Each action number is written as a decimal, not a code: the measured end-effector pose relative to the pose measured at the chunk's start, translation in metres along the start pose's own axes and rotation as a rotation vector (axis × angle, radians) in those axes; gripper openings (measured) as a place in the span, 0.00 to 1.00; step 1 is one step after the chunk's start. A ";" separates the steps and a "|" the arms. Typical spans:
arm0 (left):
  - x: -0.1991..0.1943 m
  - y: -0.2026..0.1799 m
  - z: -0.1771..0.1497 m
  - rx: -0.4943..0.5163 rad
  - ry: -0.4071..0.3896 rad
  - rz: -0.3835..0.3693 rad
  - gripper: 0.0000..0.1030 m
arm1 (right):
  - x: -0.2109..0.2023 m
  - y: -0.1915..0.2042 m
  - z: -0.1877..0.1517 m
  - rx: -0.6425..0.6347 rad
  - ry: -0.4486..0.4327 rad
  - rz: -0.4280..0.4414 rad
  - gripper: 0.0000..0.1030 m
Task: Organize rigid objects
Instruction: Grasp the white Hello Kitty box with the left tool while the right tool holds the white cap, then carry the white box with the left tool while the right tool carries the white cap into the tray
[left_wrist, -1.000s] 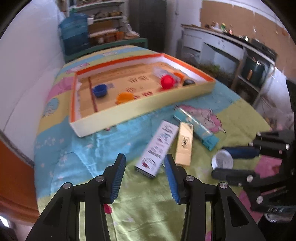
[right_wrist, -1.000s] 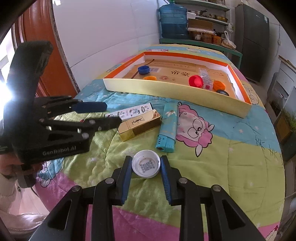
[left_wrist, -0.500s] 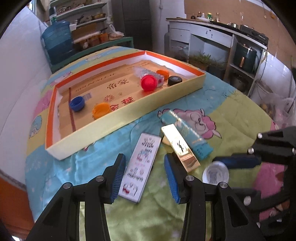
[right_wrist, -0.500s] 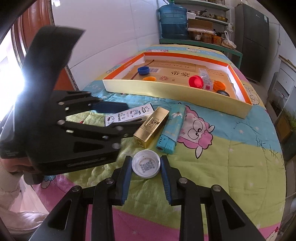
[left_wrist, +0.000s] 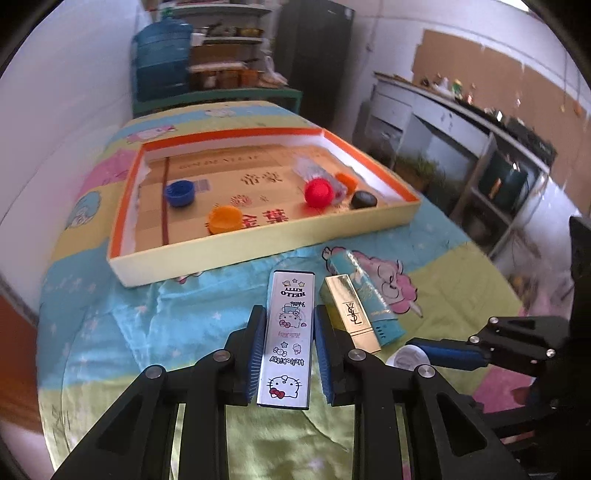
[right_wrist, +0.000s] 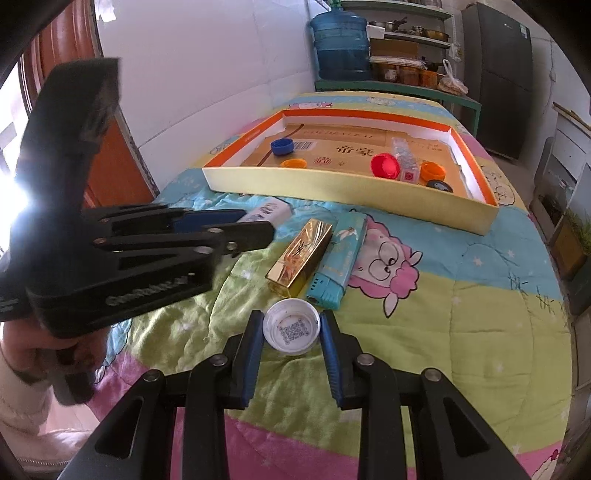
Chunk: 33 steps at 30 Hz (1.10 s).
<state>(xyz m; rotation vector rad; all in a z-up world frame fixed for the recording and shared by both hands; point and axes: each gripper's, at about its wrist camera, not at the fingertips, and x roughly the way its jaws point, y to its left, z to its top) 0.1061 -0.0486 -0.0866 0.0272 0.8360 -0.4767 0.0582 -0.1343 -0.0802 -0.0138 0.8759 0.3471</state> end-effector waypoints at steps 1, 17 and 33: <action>-0.004 0.000 0.000 -0.013 -0.008 -0.001 0.25 | -0.001 -0.001 0.001 0.003 -0.004 0.001 0.30; -0.046 0.009 0.008 -0.130 -0.093 0.130 0.26 | -0.020 -0.006 0.028 -0.018 -0.080 -0.019 0.30; -0.053 0.017 0.020 -0.171 -0.136 0.175 0.26 | -0.026 -0.007 0.074 -0.051 -0.167 -0.031 0.30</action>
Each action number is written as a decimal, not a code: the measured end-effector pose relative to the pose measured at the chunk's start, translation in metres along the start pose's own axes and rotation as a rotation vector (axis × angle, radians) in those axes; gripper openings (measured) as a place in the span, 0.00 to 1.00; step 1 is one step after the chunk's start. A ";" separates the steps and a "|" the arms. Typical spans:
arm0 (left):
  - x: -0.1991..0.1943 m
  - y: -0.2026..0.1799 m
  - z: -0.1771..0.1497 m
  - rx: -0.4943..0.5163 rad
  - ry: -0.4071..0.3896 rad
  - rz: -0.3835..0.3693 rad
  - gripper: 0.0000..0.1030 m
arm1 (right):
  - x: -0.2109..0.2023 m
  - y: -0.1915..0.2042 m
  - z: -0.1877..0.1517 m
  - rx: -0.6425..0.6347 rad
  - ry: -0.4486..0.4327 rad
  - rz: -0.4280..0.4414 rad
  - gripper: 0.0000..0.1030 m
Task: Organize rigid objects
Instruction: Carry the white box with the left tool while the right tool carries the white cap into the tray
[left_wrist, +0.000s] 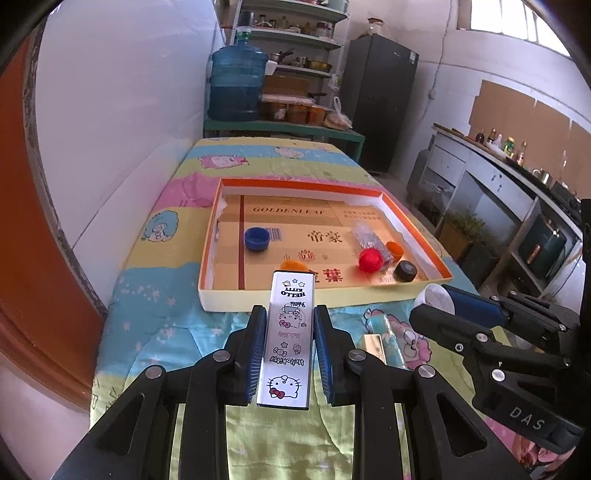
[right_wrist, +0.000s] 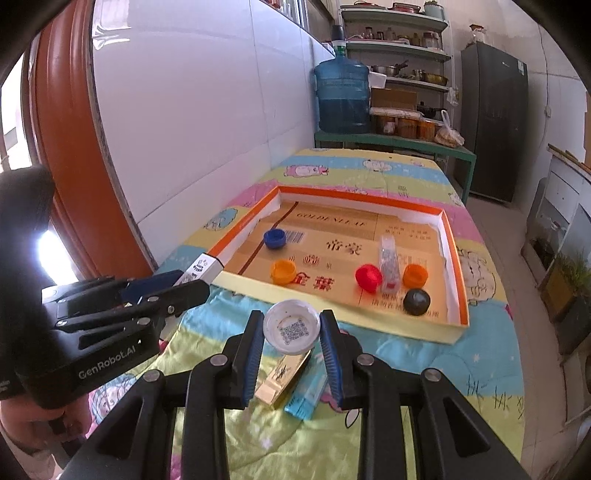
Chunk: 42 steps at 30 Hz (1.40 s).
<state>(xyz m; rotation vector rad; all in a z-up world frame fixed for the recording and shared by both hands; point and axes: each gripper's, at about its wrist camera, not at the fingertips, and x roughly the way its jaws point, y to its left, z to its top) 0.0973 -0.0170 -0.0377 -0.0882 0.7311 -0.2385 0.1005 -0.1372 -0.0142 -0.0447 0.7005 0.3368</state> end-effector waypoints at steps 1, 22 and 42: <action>0.000 0.001 0.001 -0.003 -0.003 0.001 0.26 | 0.001 -0.001 0.002 -0.001 -0.002 -0.001 0.30; 0.026 -0.002 0.041 0.011 -0.029 0.010 0.26 | 0.036 -0.019 0.032 -0.006 -0.010 0.011 0.30; 0.092 -0.027 0.081 0.030 0.016 -0.046 0.26 | 0.056 -0.105 0.055 0.105 -0.011 -0.110 0.30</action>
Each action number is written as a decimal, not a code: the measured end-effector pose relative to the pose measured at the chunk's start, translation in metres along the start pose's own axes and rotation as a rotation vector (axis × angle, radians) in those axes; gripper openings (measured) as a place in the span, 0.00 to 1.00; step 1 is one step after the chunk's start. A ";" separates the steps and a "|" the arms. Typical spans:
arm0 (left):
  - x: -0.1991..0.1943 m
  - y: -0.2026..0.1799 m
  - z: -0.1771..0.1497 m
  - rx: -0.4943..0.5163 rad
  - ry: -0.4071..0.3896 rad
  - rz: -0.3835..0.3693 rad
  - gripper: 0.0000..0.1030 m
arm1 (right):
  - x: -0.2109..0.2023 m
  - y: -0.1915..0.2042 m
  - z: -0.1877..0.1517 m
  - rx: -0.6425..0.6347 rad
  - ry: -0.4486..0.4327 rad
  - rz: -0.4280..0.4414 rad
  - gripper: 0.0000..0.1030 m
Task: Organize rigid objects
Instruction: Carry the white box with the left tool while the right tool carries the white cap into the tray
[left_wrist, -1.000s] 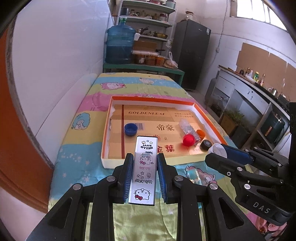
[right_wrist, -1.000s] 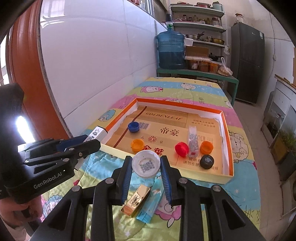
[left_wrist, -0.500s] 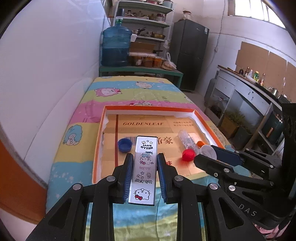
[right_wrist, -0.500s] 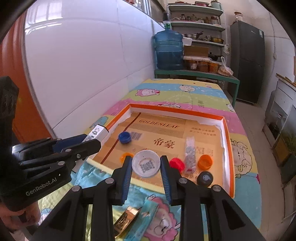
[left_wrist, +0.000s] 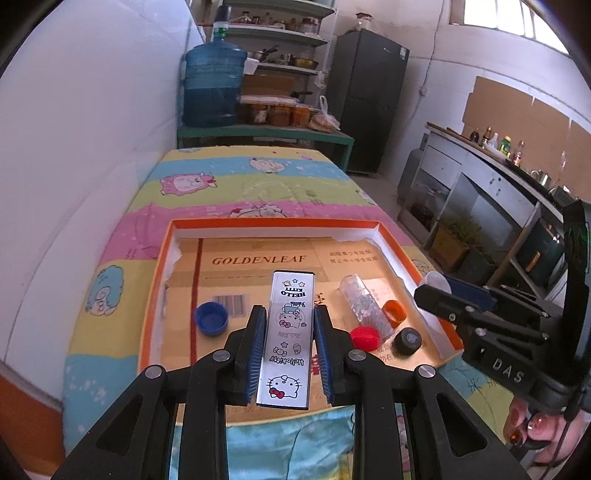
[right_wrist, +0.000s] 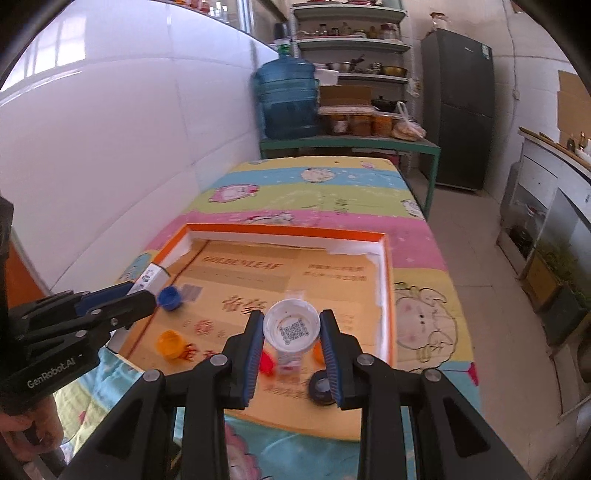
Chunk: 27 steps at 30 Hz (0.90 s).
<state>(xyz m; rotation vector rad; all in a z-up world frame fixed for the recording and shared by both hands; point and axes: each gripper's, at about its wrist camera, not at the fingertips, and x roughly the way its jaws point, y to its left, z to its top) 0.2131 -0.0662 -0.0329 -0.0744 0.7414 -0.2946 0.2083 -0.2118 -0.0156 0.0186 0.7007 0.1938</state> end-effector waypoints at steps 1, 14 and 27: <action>0.004 -0.001 0.001 -0.001 0.007 -0.004 0.26 | 0.003 -0.005 0.002 0.004 0.004 -0.004 0.30; 0.049 -0.011 0.018 0.006 0.076 0.005 0.26 | 0.051 -0.035 0.028 0.009 0.072 -0.038 0.30; 0.089 -0.013 0.014 0.001 0.146 0.037 0.26 | 0.090 -0.038 0.027 -0.012 0.143 -0.025 0.30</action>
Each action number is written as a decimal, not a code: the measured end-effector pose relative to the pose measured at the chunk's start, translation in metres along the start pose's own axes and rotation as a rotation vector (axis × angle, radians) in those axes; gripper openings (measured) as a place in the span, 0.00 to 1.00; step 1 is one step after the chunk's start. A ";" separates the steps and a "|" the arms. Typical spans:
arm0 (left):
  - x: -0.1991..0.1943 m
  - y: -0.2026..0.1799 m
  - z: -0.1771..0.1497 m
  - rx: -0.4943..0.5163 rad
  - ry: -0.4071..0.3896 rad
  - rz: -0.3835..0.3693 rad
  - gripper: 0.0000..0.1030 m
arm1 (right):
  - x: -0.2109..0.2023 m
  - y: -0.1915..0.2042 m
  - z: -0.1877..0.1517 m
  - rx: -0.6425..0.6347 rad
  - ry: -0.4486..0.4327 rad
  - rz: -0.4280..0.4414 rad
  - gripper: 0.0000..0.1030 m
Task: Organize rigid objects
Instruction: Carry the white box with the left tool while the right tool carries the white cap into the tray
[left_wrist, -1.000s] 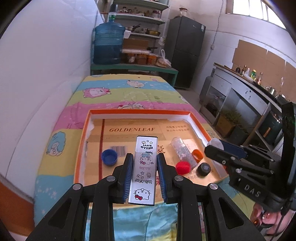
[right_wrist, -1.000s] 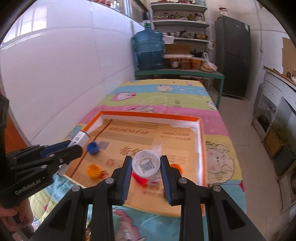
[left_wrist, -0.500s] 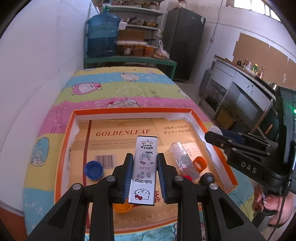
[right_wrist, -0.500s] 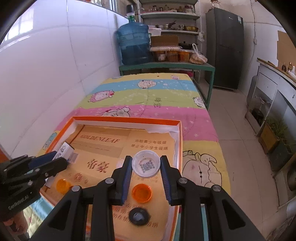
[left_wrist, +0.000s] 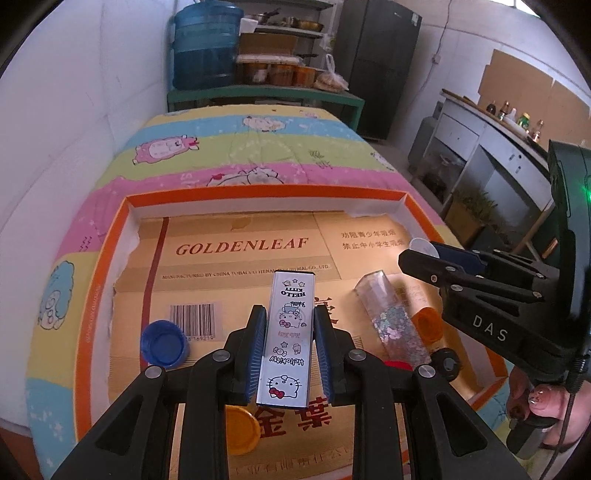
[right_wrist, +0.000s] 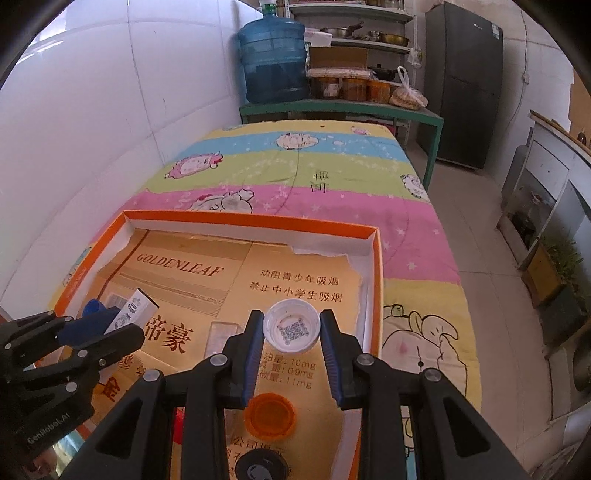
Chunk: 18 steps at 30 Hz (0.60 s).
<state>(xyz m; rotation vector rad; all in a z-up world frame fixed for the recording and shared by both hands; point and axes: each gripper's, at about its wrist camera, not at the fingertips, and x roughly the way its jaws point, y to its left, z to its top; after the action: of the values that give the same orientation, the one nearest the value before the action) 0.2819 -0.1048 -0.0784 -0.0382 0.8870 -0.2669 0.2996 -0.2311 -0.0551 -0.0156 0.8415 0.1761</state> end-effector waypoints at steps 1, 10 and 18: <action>0.002 -0.001 0.000 0.004 0.005 0.004 0.26 | 0.003 -0.001 -0.001 0.003 0.008 0.001 0.30; 0.016 -0.001 -0.003 0.006 0.034 0.009 0.26 | 0.011 0.001 -0.003 0.003 0.032 0.011 0.30; 0.018 0.002 -0.004 0.003 0.034 -0.002 0.38 | 0.018 0.002 -0.005 0.006 0.073 -0.006 0.30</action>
<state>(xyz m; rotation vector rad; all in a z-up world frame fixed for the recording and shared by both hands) 0.2902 -0.1067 -0.0945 -0.0317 0.9201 -0.2718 0.3071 -0.2273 -0.0715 -0.0192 0.9149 0.1684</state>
